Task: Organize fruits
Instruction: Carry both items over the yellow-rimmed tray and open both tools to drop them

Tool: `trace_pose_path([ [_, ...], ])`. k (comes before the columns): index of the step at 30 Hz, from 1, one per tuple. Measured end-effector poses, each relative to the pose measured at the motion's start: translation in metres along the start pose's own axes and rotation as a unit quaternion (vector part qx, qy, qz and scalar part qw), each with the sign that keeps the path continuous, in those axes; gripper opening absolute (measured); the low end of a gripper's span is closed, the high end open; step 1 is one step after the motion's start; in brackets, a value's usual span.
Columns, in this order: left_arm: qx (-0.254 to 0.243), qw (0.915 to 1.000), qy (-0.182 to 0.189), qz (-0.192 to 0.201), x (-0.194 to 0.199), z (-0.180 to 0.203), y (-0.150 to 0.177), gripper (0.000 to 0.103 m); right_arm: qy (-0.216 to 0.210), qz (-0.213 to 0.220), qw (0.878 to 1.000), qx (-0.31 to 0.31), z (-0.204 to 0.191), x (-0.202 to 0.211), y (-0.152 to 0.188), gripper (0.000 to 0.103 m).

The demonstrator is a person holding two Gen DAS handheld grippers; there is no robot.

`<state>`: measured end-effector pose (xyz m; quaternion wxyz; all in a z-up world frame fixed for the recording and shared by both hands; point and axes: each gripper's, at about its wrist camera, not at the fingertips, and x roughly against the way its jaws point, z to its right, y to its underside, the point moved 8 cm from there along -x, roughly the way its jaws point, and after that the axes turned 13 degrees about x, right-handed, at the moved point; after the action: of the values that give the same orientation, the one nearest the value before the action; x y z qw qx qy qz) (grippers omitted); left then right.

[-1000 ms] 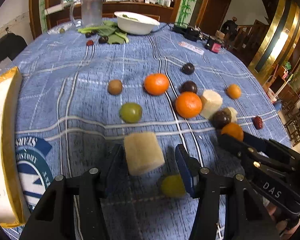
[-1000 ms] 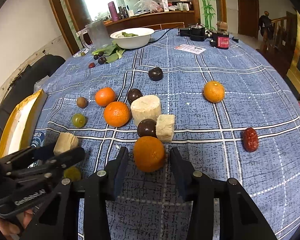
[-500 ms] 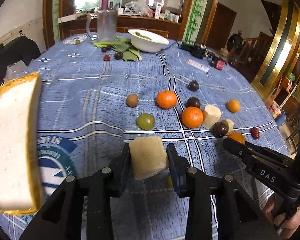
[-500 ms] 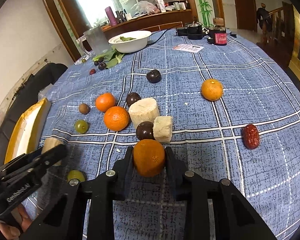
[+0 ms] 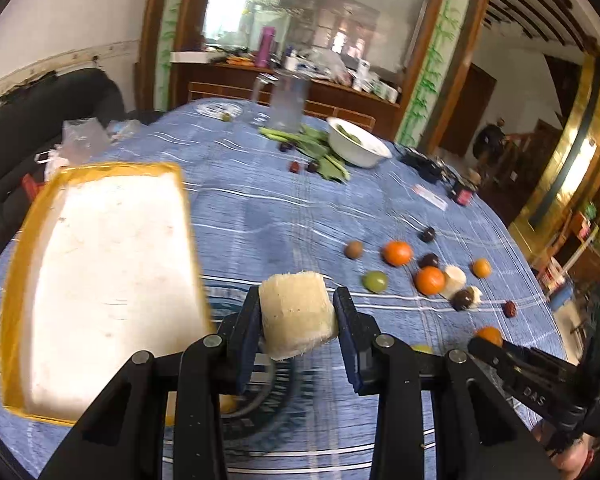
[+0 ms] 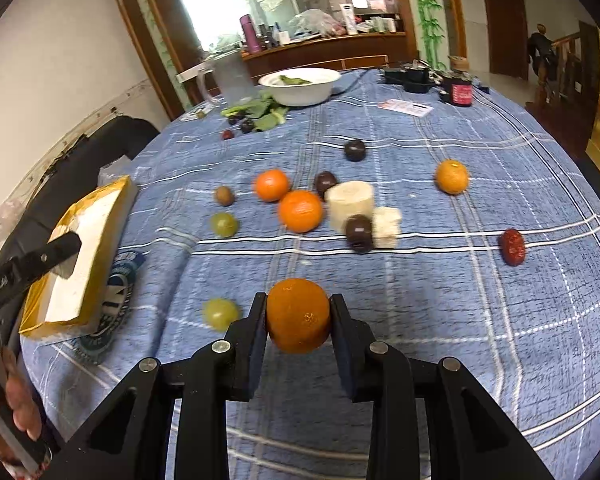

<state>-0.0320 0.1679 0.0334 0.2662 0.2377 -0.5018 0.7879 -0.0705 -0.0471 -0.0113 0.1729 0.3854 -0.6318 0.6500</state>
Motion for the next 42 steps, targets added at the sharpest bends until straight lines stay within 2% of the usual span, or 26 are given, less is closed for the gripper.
trace_pose_path([
  [5,0.017,0.999,-0.034,0.024,0.013,-0.043,-0.011,0.035,-0.017,0.007,0.999,0.046,-0.048,0.004,-0.018,0.032],
  [11,0.057,0.9967,-0.054,0.021,0.016,-0.092,-0.025,0.035,-0.083,0.011,0.992,0.098,-0.122,-0.003,-0.041,0.033],
  [14,0.071,0.9947,-0.069,0.026,0.02,-0.112,-0.033,0.035,-0.12,0.012,0.986,0.115,-0.158,-0.008,-0.057,0.033],
  [18,0.087,0.9924,-0.087,0.013,0.015,-0.135,-0.033,0.035,-0.169,0.013,0.976,0.139,-0.203,-0.019,-0.07,0.033],
  [23,0.127,0.9882,-0.086,0.008,0.013,-0.161,-0.032,0.035,-0.185,-0.009,0.966,0.179,-0.243,-0.051,-0.072,0.033],
  [28,0.131,0.9872,-0.09,-0.003,0.006,-0.169,-0.029,0.035,-0.181,-0.04,0.965,0.184,-0.255,-0.082,-0.063,0.034],
  [29,0.134,0.987,-0.089,-0.004,0.004,-0.17,-0.029,0.039,-0.18,-0.042,0.966,0.183,-0.255,-0.086,-0.062,0.034],
  [30,0.137,0.9867,-0.087,-0.005,0.004,-0.17,-0.028,0.047,-0.179,-0.046,0.966,0.183,-0.256,-0.09,-0.061,0.034],
  [32,0.144,0.9864,-0.08,0.002,0.007,-0.172,-0.029,0.055,-0.183,-0.049,0.964,0.186,-0.257,-0.09,-0.058,0.039],
  [35,0.147,0.9858,-0.08,0.016,0.01,-0.174,-0.032,0.068,-0.186,-0.02,0.966,0.181,-0.248,-0.076,-0.066,0.048],
  [36,0.147,0.9856,-0.081,0.019,0.009,-0.175,-0.034,0.068,-0.183,-0.01,0.968,0.172,-0.242,-0.071,-0.069,0.053],
  [39,0.133,0.9868,-0.085,0.036,0.004,-0.176,-0.041,0.069,-0.152,-0.006,0.977,0.147,-0.222,-0.075,-0.078,0.054],
  [42,0.14,0.9864,-0.081,0.029,-0.004,-0.177,-0.042,0.068,-0.132,-0.019,0.98,0.145,-0.219,-0.09,-0.087,0.053],
])
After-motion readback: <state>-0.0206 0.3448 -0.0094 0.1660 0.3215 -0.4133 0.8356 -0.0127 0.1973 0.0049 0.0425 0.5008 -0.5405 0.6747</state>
